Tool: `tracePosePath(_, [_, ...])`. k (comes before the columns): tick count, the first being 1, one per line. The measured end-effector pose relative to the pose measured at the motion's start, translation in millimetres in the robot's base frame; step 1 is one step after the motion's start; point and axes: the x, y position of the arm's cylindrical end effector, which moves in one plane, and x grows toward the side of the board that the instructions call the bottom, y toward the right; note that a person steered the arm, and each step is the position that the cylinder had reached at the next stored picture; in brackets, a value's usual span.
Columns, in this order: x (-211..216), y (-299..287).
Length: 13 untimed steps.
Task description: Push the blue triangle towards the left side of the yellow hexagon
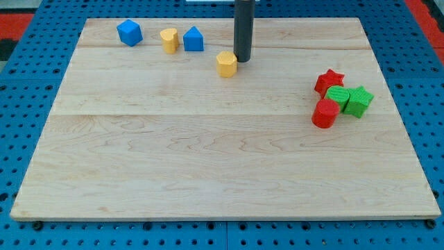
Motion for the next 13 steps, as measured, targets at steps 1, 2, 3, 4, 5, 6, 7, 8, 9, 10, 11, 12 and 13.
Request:
tracePosePath(1, [8.0,-2.7])
tracePosePath(2, [-35.8,-1.2])
tracePosePath(3, [-95.7,3.8])
tracePosePath(4, [-107.1,-50.7])
tracePosePath(5, [-98.5,-93.9])
tracePosePath(6, [-84.7,-118.1])
tracePosePath(7, [-71.3,-108.3])
tracePosePath(8, [-70.8,-107.7])
tracePosePath(9, [-60.5,-108.0])
tracePosePath(10, [-62.8,-113.4])
tracePosePath(11, [-78.3,-108.8])
tracePosePath(12, [-87.0,-104.2])
tracePosePath(13, [-86.1,-61.9])
